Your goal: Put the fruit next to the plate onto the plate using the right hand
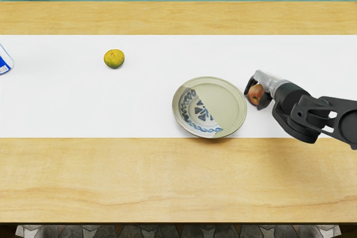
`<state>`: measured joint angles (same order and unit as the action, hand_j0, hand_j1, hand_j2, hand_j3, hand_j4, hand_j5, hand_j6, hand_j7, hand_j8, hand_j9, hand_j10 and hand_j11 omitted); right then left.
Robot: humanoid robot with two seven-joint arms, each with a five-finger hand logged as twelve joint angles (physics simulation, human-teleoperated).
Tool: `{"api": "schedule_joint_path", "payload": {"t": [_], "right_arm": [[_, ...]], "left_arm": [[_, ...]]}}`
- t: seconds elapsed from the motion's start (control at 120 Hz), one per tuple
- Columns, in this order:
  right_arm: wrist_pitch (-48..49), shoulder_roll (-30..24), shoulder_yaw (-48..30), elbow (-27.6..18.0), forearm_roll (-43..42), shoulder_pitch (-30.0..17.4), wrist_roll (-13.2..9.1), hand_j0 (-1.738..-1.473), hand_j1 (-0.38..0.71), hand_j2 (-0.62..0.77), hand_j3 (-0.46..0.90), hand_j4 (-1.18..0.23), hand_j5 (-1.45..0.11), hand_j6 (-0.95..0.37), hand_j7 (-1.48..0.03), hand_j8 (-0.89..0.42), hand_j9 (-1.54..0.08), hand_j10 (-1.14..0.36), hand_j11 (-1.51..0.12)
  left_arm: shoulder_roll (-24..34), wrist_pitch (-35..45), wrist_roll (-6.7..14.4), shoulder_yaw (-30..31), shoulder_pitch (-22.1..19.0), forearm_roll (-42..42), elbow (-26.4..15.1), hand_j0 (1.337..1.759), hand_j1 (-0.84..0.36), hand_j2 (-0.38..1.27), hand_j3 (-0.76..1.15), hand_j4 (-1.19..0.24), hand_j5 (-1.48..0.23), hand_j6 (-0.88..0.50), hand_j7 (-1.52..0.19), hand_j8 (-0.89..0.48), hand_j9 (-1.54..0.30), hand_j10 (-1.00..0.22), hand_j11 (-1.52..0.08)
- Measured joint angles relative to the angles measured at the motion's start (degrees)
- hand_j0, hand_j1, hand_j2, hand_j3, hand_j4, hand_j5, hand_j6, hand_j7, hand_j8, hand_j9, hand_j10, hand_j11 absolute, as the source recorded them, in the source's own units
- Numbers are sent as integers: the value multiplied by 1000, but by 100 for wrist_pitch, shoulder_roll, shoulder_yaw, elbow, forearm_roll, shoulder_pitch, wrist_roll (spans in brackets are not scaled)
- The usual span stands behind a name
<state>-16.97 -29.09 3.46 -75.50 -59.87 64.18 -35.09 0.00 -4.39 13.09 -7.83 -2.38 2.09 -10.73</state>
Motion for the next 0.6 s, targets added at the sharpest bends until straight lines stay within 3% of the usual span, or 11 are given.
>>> {"api": "schedule_joint_path", "payload": {"t": [0.292,0.6], "right_arm": [[111,-156,-833,-14,182,-9,5,-1651,179,209,1,-687,-820,-426,-848,-299,-844,-454,-858],[164,-135,-1471,-139,422,17,-3,-1651,174,198,0,-655,-904,-415,-872,-275,-901,-438,-901]], "left_arm": [[0,0,0,2,0,1,0,1658,349,0,0,0,0,0,0,0,0,0,0],[0,0,0,1,0,1,0,1658,349,0,0,0,0,0,0,0,0,0,0]]}}
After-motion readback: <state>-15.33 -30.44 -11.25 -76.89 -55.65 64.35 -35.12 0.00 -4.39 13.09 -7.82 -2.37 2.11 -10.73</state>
